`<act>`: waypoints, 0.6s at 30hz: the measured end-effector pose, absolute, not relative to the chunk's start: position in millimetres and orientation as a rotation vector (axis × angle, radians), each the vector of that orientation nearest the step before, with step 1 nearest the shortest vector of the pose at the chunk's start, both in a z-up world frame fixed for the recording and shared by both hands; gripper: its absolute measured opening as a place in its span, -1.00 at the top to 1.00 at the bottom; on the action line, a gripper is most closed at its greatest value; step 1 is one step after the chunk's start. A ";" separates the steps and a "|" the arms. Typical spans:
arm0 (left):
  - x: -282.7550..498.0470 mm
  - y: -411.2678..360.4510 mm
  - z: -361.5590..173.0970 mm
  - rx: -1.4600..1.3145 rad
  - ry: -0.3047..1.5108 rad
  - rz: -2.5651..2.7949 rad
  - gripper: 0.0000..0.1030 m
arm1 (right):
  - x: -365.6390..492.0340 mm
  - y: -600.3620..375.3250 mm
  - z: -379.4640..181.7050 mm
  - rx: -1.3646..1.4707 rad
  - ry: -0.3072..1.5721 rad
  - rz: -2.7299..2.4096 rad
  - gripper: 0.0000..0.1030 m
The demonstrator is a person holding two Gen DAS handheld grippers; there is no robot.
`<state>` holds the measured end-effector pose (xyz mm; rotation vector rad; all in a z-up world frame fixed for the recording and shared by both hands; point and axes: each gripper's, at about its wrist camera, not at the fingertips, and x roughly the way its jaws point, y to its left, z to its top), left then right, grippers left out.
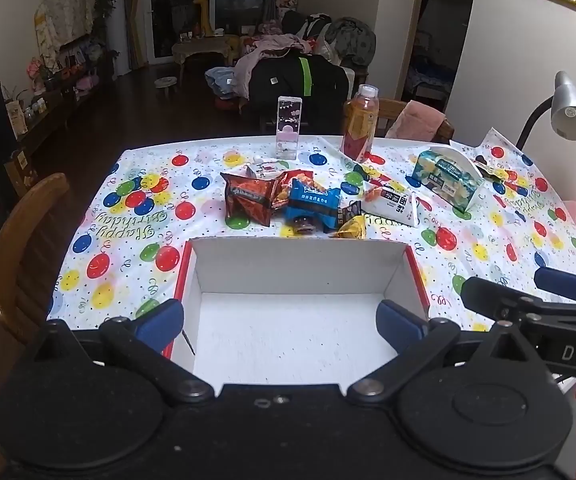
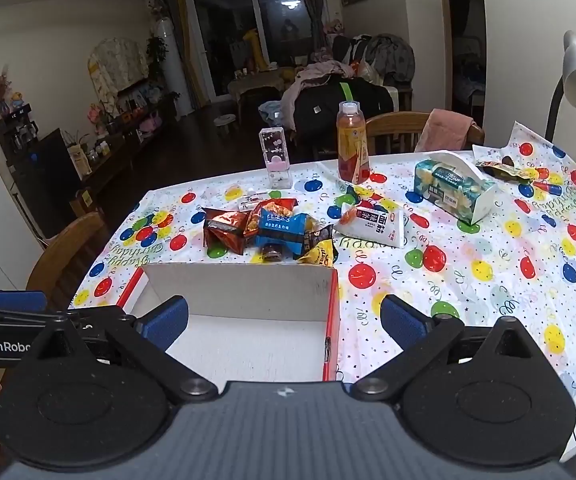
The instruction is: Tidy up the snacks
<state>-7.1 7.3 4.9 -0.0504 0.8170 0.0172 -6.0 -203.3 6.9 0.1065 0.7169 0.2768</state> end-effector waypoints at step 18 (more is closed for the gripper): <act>-6.5 8.4 -0.5 -0.055 0.842 -0.010 -0.99 | -10.1 -204.0 2.4 0.114 0.732 0.258 -1.00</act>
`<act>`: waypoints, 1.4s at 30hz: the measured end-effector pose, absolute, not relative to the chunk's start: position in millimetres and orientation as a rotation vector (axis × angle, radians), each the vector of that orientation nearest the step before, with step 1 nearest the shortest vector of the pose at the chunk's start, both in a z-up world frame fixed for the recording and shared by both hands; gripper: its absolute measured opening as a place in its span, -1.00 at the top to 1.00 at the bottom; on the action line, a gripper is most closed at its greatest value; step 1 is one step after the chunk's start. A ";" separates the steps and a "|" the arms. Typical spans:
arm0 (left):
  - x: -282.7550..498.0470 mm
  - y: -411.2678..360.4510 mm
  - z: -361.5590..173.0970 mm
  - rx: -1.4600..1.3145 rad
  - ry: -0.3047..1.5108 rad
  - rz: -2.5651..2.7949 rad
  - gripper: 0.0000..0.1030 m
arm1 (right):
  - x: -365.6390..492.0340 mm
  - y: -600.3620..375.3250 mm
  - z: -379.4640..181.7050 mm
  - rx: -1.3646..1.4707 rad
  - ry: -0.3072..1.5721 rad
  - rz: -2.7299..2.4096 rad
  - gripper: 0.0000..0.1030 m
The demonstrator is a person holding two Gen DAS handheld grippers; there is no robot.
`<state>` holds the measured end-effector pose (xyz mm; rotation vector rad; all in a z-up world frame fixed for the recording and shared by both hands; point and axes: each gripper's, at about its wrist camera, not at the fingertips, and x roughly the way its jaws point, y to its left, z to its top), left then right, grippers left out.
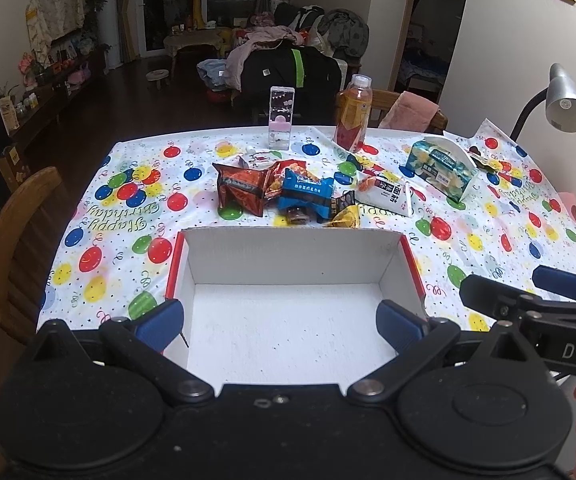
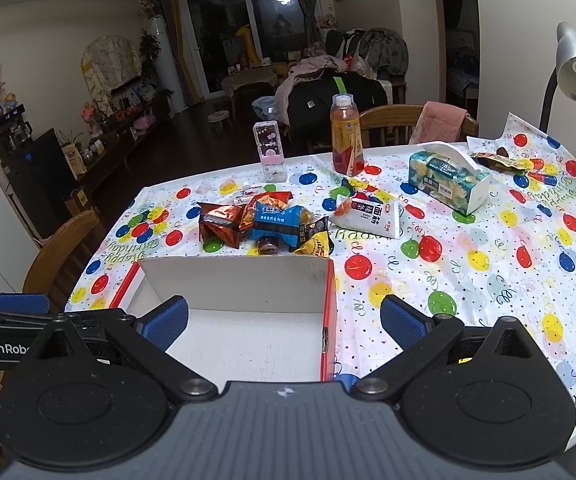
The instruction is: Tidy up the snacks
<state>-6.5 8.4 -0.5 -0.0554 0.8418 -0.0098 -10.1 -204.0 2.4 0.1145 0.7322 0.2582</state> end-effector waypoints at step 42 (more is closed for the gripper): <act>35.0 45.4 -21.1 -0.064 0.894 -0.178 -0.99 | 9.9 -173.3 -5.0 0.101 0.774 0.149 -1.00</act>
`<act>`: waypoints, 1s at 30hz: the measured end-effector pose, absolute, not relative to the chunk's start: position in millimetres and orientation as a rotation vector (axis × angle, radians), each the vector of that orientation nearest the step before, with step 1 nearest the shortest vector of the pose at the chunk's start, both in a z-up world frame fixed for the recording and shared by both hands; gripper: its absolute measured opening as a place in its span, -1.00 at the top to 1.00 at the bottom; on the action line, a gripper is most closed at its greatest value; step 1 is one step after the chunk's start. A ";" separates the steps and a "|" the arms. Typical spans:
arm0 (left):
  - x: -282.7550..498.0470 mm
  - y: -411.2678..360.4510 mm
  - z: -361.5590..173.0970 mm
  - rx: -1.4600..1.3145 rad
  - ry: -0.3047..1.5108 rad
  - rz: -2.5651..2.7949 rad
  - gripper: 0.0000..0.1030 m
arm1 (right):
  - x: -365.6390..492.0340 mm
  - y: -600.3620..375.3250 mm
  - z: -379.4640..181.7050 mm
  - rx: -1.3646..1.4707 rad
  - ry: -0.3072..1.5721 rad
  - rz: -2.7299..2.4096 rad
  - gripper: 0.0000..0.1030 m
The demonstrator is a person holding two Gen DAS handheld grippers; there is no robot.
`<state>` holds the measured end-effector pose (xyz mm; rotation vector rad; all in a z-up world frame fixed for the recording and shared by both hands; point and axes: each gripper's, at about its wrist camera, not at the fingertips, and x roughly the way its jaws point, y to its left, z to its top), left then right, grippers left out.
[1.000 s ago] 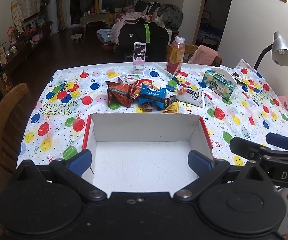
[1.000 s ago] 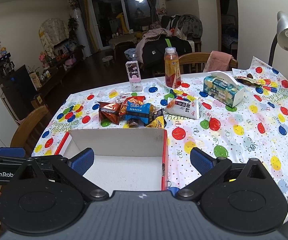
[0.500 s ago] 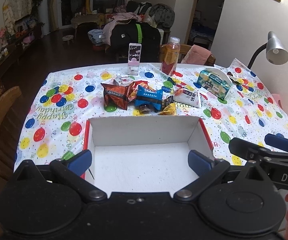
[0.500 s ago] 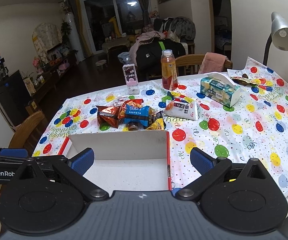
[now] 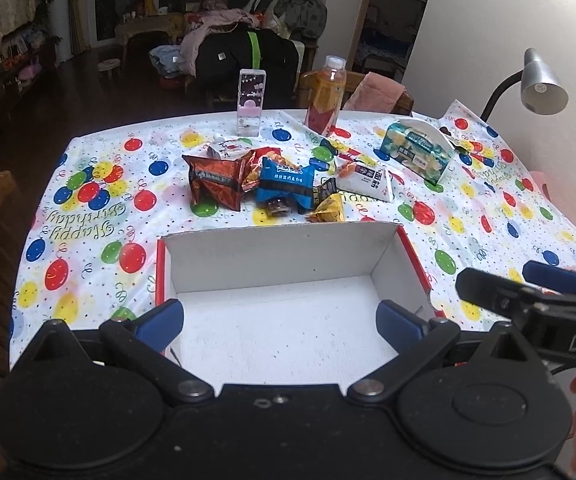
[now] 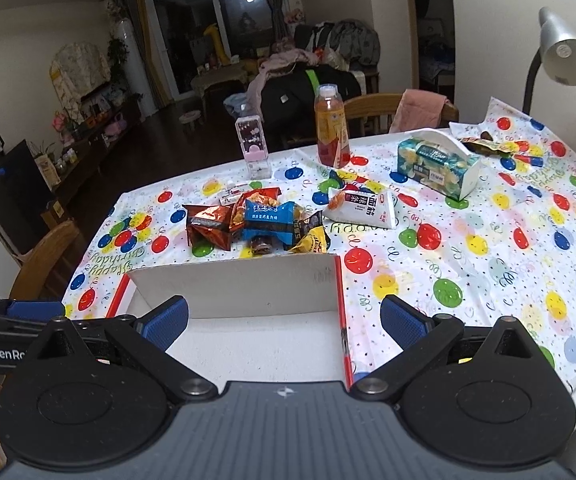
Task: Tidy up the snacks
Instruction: 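Move both tools forward over the snack pile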
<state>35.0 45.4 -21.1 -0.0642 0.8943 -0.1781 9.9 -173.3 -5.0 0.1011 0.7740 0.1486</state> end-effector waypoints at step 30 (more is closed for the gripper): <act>274.9 66.4 -41.7 -0.007 0.958 0.042 -0.98 | 256.4 -212.7 -44.9 -0.107 0.999 0.450 -0.98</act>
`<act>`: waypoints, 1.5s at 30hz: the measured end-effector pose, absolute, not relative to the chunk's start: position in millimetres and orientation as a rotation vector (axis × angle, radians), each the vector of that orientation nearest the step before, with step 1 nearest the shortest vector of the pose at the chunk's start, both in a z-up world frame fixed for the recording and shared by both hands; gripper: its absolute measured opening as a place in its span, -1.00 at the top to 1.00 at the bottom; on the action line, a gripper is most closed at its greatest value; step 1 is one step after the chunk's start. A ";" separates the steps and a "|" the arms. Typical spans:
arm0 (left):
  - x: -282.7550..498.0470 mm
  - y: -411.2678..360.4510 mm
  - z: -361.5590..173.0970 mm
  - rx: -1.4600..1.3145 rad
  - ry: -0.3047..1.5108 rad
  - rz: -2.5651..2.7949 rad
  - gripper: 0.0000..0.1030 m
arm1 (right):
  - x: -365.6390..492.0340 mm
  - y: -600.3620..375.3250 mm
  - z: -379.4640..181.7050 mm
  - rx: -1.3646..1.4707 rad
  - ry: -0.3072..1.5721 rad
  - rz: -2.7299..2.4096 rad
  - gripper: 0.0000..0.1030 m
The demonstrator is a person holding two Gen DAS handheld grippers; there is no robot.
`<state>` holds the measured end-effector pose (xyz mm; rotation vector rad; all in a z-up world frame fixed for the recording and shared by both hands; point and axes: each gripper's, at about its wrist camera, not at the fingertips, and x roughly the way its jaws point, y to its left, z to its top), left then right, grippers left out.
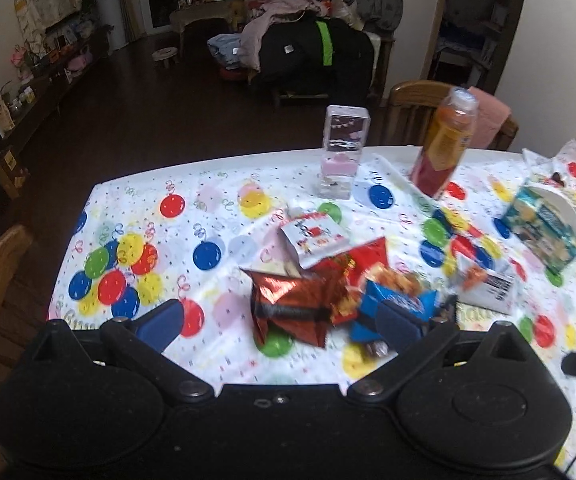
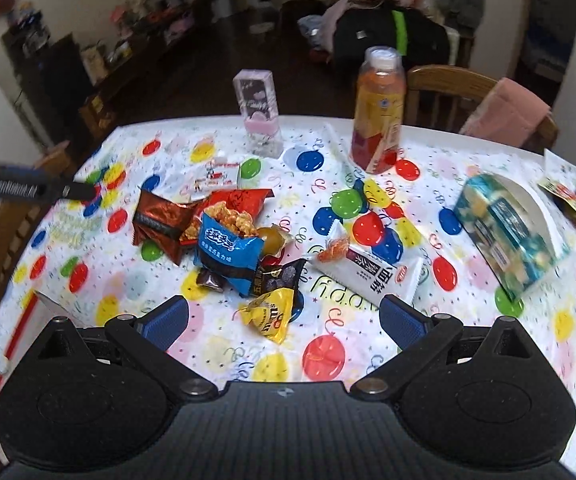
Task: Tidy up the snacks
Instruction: 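Move both tools forward over the snack pile, then grasp the copper foil snack bag with the left tool while the right tool grasps the yellow packet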
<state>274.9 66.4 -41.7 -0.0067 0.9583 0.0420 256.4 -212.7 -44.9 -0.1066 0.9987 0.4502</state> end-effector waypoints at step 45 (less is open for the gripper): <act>352.5 81.7 -169.2 -0.069 1.234 -0.108 -0.10 | 318.4 -159.8 -167.7 -0.157 1.195 0.540 0.27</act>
